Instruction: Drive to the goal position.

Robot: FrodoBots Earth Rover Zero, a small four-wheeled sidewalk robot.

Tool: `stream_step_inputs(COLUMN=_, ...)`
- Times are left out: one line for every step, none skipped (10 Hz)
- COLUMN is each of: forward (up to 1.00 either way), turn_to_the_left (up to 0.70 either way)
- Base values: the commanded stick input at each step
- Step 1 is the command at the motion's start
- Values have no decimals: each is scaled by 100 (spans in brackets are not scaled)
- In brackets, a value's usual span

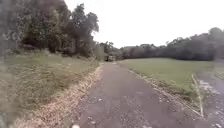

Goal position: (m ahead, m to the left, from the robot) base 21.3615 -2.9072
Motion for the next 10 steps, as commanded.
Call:
stream_step_inputs(forward=70, turn_to_the_left=0)
stream_step_inputs(forward=70, turn_to_the_left=0)
stream_step_inputs(forward=70, turn_to_the_left=0)
stream_step_inputs(forward=70, turn_to_the_left=0)
stream_step_inputs(forward=70, turn_to_the_left=0)
stream_step_inputs(forward=70, turn_to_the_left=-11)
stream_step_inputs(forward=70, turn_to_the_left=-23)
stream_step_inputs(forward=70, turn_to_the_left=-35)
stream_step_inputs(forward=70, turn_to_the_left=-35)
stream_step_inputs(forward=70, turn_to_the_left=-35)
